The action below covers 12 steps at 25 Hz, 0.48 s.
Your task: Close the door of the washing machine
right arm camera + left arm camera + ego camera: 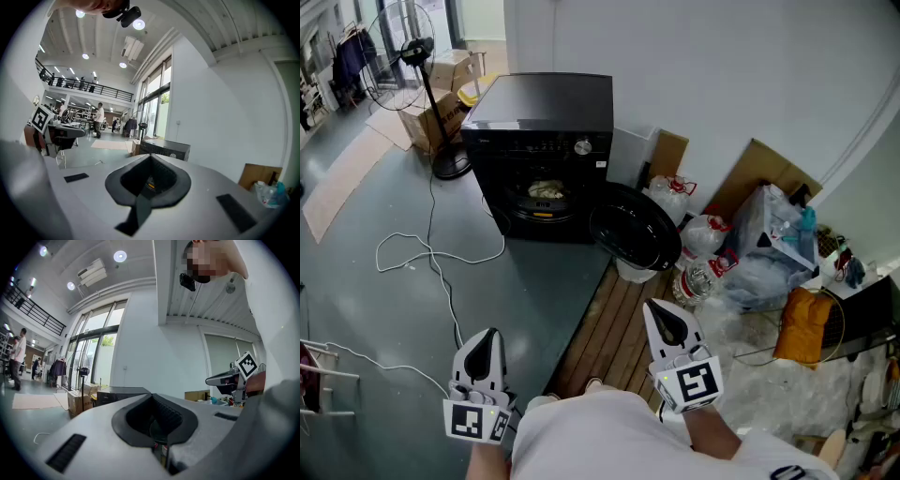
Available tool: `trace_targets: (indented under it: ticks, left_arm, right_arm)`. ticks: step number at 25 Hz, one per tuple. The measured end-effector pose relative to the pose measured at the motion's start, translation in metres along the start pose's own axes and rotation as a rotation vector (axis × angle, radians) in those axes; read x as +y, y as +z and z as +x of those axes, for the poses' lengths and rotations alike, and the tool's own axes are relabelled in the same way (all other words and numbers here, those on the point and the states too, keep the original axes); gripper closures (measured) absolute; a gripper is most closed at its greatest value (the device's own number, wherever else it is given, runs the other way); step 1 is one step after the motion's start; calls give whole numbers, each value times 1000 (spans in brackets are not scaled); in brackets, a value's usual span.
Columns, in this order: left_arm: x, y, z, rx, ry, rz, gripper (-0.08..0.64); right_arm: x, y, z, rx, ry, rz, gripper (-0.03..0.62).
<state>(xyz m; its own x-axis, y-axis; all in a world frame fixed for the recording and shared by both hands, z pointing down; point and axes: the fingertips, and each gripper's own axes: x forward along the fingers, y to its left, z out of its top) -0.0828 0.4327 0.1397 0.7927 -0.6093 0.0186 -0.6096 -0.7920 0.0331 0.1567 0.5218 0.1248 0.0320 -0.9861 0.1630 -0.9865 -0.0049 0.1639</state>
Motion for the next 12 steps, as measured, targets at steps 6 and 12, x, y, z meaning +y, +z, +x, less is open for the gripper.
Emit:
trace_targets:
  ticks: [6,12]
  left_arm:
    - [5,0,-6,7,6,-4,557]
    - [6,-1,-8,13,10,-4,557]
  right_arm:
    - [5,3,2,-7,1,0,595]
    - [10,-1,4,-2,31,32,594]
